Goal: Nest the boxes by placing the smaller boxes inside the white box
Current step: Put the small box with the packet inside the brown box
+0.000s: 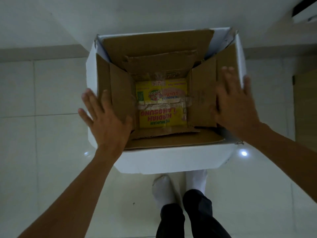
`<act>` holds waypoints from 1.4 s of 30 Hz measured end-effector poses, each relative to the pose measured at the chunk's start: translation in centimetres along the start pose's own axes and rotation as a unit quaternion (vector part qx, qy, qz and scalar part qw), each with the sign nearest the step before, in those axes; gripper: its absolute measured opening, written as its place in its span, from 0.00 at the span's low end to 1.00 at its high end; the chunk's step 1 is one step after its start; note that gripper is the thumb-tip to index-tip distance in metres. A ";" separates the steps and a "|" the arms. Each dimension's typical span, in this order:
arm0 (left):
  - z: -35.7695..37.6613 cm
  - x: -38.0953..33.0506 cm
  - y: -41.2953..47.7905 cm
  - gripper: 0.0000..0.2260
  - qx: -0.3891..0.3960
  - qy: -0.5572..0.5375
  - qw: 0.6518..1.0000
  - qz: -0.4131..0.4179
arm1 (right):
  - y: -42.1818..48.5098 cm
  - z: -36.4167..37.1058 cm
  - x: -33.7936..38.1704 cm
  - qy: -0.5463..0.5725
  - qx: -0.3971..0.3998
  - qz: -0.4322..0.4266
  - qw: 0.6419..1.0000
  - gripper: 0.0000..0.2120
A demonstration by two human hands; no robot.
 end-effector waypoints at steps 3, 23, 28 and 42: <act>0.7 2.5 -0.6 0.41 0.054 -0.050 0.992 -0.101 | -2.7 -0.7 -3.1 0.074 -0.030 0.143 0.987 0.37; 3.8 -2.2 -9.1 0.04 0.029 -0.232 0.949 -0.212 | -14.0 2.3 -13.9 0.351 -0.025 0.349 0.868 0.15; 4.5 -7.9 -14.5 0.04 0.027 -0.234 0.948 -0.214 | -18.6 1.6 -19.8 0.373 -0.019 0.347 0.860 0.15; 5.2 -22.3 -22.1 0.04 0.010 -0.251 0.949 -0.189 | -25.8 -0.3 -33.6 0.392 -0.063 0.382 0.835 0.13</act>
Point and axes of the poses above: each hand's wrist, its own y-axis towards the middle knuckle, its own z-axis out of the palm, x = y × z, the point moved 5 cm from there along y, towards the middle knuckle, and after that the axes turned 13 degrees about y, right-handed, at the moved point
